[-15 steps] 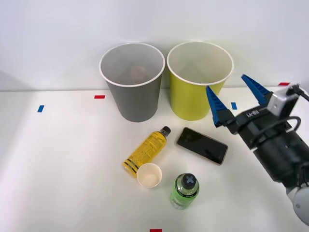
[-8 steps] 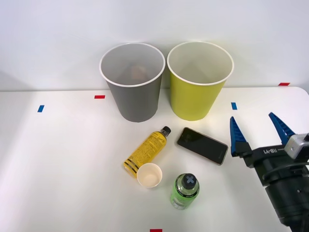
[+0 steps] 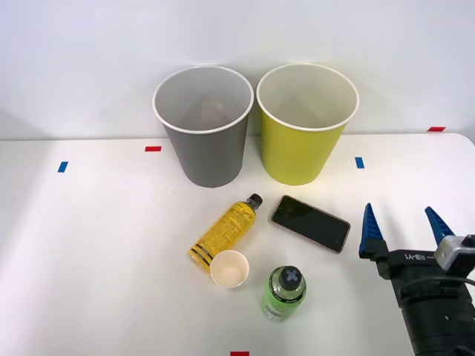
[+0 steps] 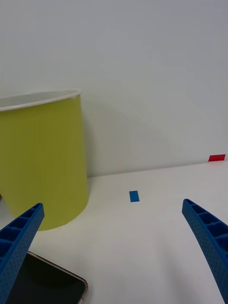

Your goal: Put cans in the gray bin, plastic bottles in the light green bin

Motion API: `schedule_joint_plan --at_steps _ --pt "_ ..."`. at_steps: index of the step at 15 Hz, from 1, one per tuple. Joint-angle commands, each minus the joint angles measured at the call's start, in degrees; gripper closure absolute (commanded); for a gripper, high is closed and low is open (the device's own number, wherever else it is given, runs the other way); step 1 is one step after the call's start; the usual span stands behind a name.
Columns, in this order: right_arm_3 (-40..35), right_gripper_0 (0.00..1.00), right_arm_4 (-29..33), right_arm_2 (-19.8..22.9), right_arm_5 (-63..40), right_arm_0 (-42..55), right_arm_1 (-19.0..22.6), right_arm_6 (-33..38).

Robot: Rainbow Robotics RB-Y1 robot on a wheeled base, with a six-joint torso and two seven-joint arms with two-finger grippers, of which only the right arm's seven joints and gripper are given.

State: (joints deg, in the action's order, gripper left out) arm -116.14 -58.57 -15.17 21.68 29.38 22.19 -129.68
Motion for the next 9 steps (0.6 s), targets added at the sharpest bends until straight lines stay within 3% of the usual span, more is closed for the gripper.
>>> schedule_joint_plan --at_steps 1,4,7,9 --pt "2.7 0.00 6.1 1.7 0.6 0.6 -5.0 0.0" --pt "3.4 0.00 9.4 2.5 0.6 1.3 -8.4 0.2" --pt "3.4 0.00 12.0 3.5 0.3 1.4 -8.8 0.6" --pt "4.1 0.00 17.3 4.5 -0.3 1.4 -8.7 6.7"
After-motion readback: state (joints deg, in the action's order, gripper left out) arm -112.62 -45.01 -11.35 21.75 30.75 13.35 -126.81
